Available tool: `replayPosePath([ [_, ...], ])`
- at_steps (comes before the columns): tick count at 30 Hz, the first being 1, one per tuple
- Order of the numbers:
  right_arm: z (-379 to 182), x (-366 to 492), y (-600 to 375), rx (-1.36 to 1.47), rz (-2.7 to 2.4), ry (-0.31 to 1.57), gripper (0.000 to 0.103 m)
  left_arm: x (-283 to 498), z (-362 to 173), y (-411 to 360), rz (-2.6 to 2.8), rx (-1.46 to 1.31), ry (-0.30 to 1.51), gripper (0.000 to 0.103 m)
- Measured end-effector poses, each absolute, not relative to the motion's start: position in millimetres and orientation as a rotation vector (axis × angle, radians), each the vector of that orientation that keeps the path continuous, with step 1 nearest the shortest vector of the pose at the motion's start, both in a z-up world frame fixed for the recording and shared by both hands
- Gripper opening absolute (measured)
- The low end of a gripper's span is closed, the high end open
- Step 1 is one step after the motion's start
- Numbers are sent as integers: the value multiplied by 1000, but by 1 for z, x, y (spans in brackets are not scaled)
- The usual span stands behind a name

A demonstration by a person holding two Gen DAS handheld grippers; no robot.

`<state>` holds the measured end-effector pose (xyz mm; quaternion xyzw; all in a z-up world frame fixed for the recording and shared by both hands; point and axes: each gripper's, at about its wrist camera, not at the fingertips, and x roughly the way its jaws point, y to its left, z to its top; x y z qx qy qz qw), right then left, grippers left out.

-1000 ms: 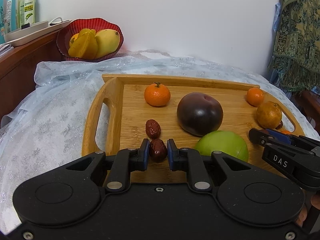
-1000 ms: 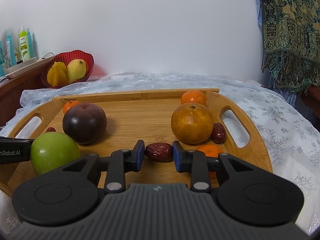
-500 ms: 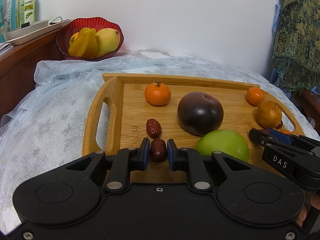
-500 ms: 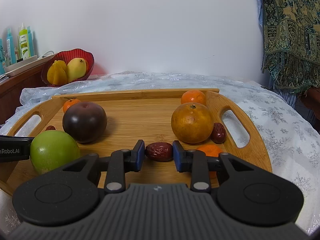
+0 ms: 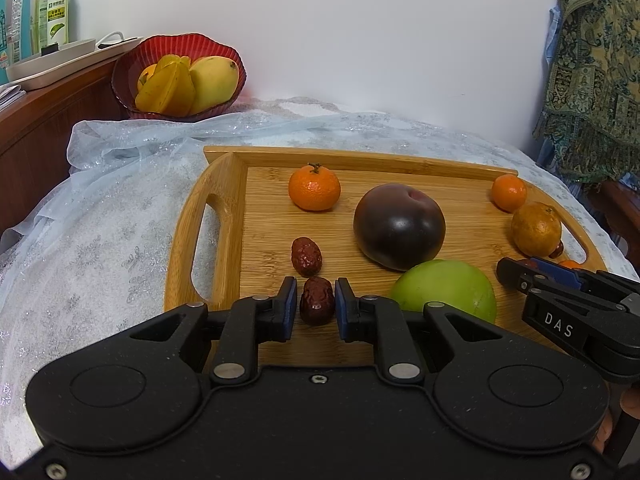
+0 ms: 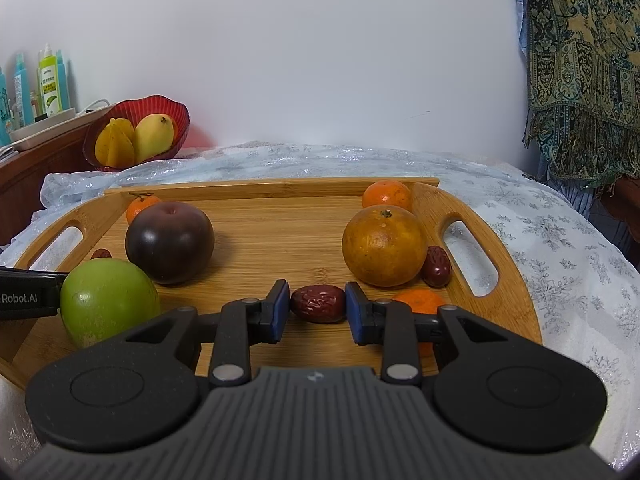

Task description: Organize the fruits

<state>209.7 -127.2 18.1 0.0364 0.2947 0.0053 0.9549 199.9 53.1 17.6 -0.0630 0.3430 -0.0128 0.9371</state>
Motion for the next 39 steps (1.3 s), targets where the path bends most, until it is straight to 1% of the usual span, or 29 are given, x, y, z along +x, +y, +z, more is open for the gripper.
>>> replayPosePath([
  [10,20,208,-127,67,10,593,54,195,21,51,-40,-115,695,29],
  [16,24,204,-126,58,7,586,57,192,24,52,-46,-108,682,36],
  [20,28,198,-126,53,10,573,61,187,30,52,-56,-107,658,47],
  [25,36,188,-123,23,17,546,65,182,35,50,-48,-86,634,55],
  [27,39,184,-123,17,17,533,69,181,37,51,-52,-94,631,57],
  [31,46,177,-126,23,7,510,75,175,40,52,-58,-93,619,64],
  [34,51,170,-132,33,4,495,78,171,43,52,-63,-90,606,71],
  [39,57,160,-138,36,-10,470,85,162,50,51,-83,-90,583,88],
])
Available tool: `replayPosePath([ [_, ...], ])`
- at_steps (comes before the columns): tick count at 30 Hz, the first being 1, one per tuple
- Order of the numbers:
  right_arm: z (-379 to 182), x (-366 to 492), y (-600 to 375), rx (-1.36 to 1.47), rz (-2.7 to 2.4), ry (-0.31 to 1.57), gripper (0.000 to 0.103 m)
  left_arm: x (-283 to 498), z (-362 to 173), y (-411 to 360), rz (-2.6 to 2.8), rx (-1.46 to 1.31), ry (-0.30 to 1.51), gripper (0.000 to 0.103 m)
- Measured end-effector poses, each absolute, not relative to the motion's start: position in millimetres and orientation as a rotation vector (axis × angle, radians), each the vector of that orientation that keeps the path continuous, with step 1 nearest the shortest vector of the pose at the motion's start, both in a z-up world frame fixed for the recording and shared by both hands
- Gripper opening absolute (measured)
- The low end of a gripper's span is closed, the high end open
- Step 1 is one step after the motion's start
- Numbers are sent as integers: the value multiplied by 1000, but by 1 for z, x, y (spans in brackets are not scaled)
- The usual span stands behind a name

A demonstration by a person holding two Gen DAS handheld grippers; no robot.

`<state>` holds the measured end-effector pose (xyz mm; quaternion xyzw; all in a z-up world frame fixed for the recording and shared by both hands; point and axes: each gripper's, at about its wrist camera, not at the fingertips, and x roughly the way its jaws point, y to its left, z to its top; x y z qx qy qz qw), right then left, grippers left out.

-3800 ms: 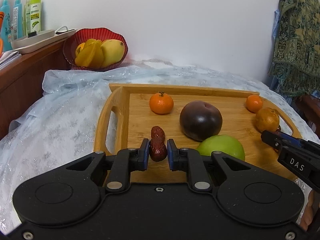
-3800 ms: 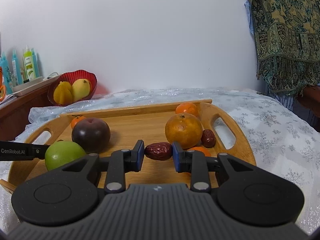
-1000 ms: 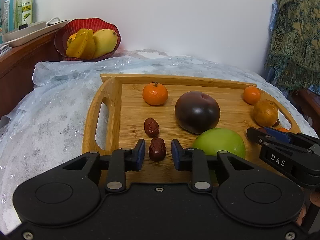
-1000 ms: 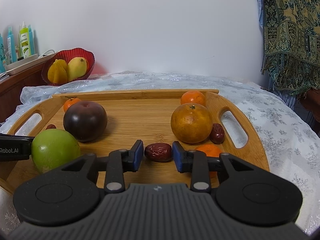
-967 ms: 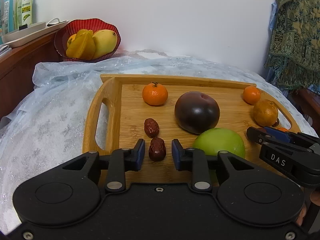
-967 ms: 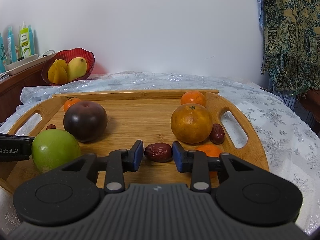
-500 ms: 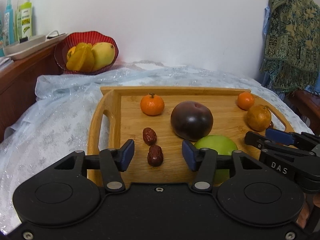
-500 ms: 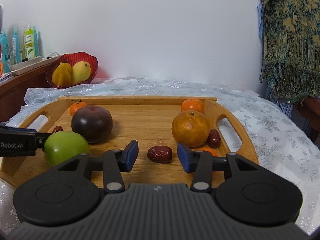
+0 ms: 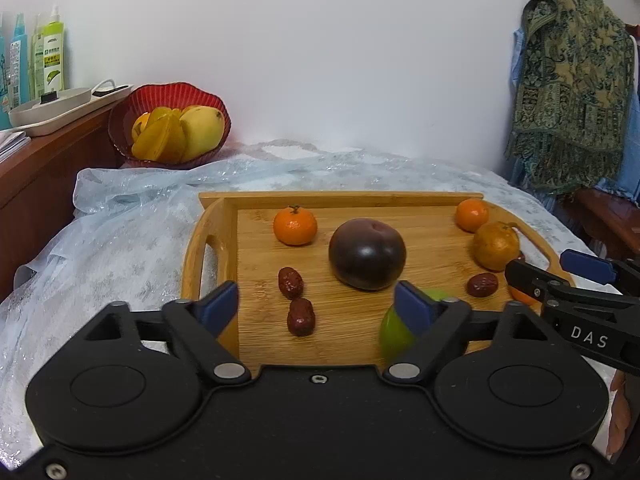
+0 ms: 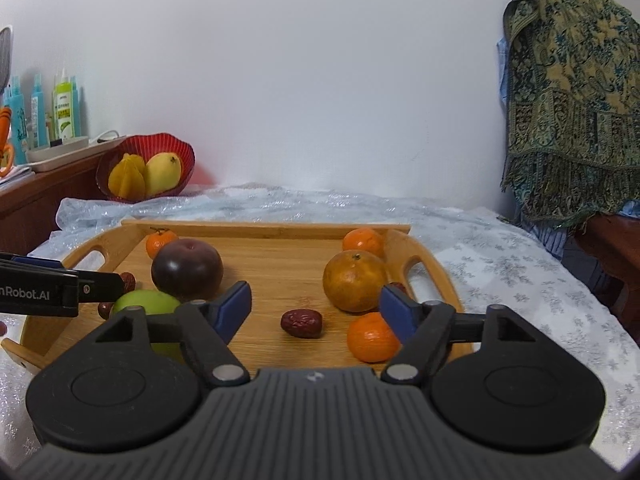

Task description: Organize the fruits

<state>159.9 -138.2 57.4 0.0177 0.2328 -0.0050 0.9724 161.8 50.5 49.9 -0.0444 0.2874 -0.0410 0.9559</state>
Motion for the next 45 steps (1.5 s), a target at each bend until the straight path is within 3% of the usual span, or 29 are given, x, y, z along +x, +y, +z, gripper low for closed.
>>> replayPosePath([
  [15,65,125,-158,54,-58,440,88,131,51,48,-119,-88,582,96],
  [45,19,74,-163,115,-105,554,92,81,24,39,-139,-62,649,97],
])
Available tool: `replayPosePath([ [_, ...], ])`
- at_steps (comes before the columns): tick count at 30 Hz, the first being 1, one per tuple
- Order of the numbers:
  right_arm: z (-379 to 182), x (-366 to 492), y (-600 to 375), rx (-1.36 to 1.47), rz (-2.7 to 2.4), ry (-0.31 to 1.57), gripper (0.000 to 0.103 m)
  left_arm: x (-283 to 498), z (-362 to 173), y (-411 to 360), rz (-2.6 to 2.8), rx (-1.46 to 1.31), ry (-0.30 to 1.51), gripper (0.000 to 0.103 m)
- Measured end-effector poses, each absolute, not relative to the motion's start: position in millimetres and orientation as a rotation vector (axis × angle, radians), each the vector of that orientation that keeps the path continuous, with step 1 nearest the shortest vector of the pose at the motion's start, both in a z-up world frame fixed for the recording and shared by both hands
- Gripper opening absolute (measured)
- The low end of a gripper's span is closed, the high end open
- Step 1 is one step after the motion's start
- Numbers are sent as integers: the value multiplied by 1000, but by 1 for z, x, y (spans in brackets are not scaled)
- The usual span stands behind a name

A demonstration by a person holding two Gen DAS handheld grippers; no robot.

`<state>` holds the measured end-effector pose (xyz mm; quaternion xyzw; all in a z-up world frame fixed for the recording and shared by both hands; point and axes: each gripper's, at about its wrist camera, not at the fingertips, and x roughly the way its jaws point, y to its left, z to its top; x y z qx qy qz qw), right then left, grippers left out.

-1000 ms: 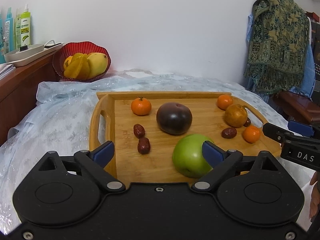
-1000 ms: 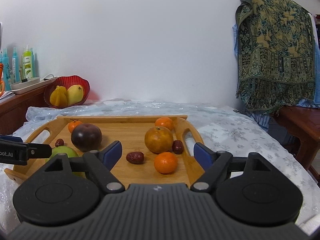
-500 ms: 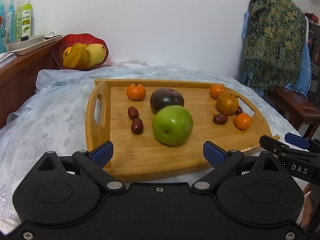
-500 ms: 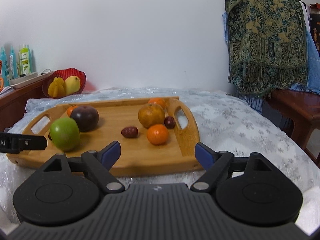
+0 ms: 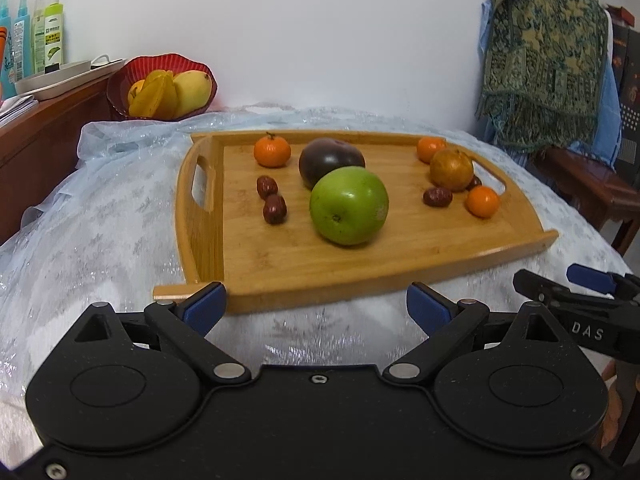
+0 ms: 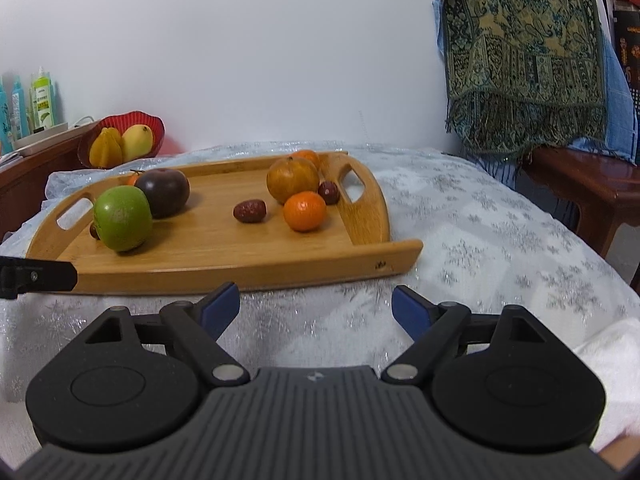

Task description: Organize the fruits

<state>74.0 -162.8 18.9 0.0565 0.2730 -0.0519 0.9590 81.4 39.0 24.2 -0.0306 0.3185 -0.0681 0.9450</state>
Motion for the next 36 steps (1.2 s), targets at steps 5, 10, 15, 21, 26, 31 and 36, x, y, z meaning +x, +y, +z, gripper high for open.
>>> replayPosePath([
  [5,11,74,-161,110,-106,572,92,77,18,36,-143,-46,670,97],
  [10,3,75,-161,105,-110,590,93,75,11,34,-142,-36,697,97],
  [15,-2,76,-158,77,-92,586,100,77,4,33,-140,-33,725,97],
  [21,-5,78,-158,77,-93,582,103,79,-1,30,-126,-15,737,99],
  [26,-7,80,-155,54,-102,586,103,81,-4,25,-114,15,743,101],
  [31,-9,78,-155,50,-104,572,103,82,-6,19,-103,42,745,102],
  [36,-8,77,-154,46,-107,565,103,85,-6,18,-96,37,747,103],
])
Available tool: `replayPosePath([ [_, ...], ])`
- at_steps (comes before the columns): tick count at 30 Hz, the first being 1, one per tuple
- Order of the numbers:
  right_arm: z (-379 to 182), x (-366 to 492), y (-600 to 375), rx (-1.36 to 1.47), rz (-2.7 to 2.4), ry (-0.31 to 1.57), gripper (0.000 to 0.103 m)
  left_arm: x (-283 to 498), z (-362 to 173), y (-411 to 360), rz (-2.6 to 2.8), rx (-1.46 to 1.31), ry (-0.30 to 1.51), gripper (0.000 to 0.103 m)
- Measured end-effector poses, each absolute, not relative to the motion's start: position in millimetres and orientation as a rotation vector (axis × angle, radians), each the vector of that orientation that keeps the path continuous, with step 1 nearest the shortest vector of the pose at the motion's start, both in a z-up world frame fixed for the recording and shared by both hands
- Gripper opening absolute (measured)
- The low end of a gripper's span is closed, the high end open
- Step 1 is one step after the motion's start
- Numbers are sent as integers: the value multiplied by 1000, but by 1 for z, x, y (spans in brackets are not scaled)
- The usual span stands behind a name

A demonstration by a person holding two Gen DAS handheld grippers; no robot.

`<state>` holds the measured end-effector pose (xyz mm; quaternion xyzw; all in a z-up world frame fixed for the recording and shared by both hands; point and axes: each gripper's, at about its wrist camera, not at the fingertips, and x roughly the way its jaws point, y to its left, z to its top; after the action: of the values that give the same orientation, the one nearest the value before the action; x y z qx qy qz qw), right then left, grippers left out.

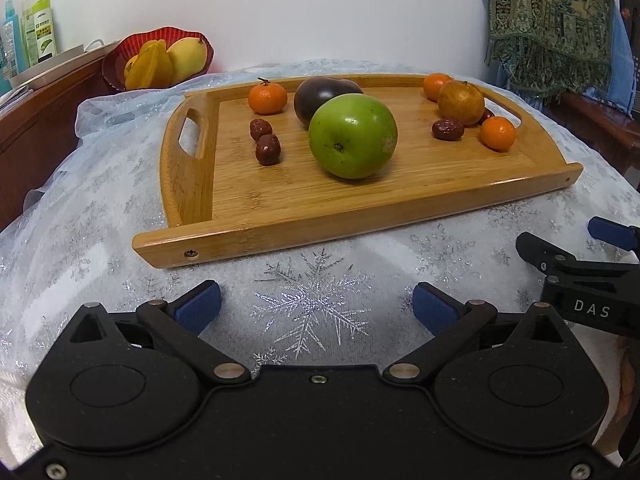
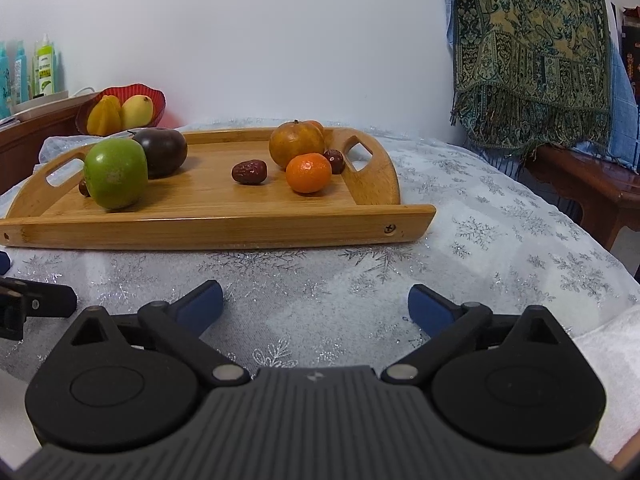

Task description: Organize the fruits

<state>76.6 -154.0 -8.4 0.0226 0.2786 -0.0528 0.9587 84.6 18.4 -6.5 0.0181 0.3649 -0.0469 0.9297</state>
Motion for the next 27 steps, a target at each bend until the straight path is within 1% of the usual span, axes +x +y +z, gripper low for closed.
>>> replayPosePath([
  [27,-8,75,-153,36,-110,558,103,90,-7,19,-68,13,757,103],
])
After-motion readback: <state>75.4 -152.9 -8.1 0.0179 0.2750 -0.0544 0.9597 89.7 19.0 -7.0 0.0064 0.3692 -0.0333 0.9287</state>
